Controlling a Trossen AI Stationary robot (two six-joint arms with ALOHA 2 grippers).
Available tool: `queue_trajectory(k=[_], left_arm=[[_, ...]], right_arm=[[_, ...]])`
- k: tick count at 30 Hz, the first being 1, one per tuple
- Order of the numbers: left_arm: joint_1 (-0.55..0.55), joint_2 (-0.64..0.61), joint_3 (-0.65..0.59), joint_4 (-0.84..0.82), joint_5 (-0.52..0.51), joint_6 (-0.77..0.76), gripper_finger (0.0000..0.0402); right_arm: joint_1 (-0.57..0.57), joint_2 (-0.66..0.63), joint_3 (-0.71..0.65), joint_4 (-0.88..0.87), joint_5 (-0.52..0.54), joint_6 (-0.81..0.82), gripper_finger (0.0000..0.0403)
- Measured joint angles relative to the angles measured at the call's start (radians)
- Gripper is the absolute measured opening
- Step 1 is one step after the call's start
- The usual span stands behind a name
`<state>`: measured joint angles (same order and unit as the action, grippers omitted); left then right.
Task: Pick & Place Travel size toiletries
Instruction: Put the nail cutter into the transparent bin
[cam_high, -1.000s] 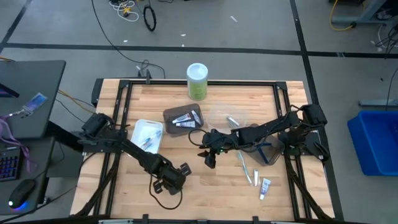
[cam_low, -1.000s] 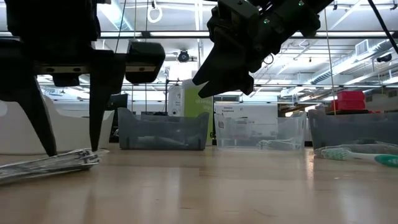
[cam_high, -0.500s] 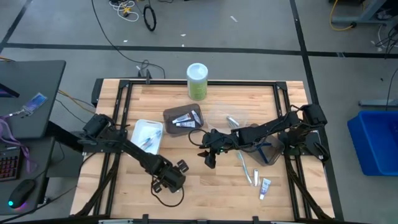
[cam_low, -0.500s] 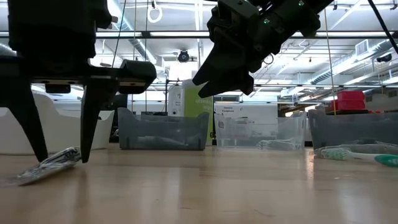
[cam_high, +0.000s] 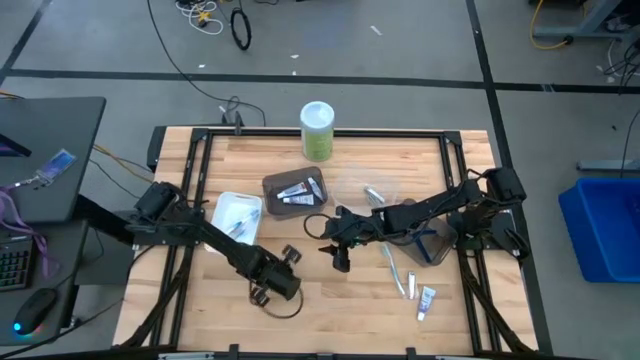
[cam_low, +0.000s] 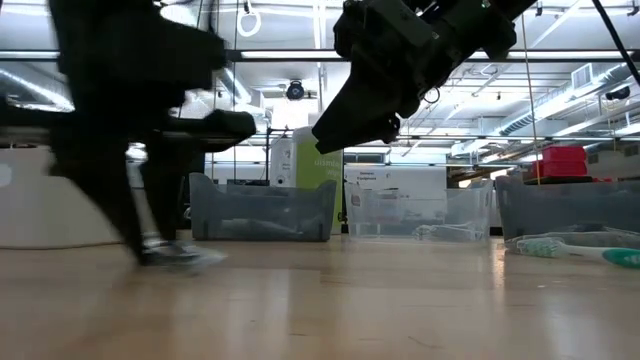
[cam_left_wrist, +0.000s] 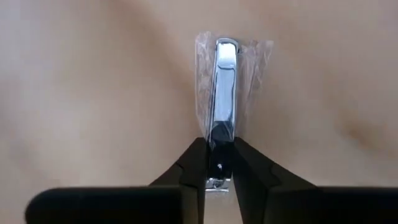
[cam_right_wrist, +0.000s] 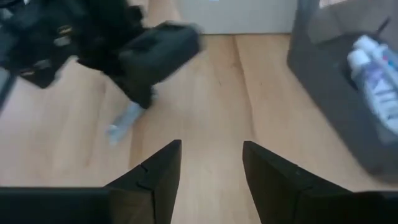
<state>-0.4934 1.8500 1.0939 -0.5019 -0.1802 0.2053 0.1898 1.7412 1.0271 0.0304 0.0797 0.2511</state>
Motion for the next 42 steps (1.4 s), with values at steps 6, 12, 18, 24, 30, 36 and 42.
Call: queue_trajectory(k=[6,12,18,24,30,36,42], left_arm=[[0.062,0.0,0.004,0.019,-0.273,-0.197,0.0078],[0.097,0.0,0.006,0.133,-0.5,-0.245,0.0061],[0.11,0.0,0.006,0.202,-0.527,-0.222,0.0072],[0.114,0.0,0.006,0.244,-0.621,-0.155,0.0069],[0.116,-0.002,0.007,0.284,-0.683,-0.136,0.0071],[0.116,-0.002,0.007,0.294,-0.695,-0.114,0.007],[0.117,-0.002,0.007,0.293,-0.691,-0.114,0.0076]], right_arm=[[0.006,0.0,0.0,-0.005,0.123,-0.029,0.0177],[-0.015,0.0,0.0,-0.048,0.13,0.033,0.0183],[-0.013,0.0,-0.055,-0.02,0.129,0.029,0.0192],[-0.021,0.001,-0.121,0.112,0.126,0.074,0.0206],[-0.036,0.002,-0.128,0.153,0.127,0.168,0.0205],[-0.048,0.002,-0.128,0.156,0.124,0.19,0.0155],[-0.051,0.002,-0.128,0.16,0.121,0.186,0.0104]])
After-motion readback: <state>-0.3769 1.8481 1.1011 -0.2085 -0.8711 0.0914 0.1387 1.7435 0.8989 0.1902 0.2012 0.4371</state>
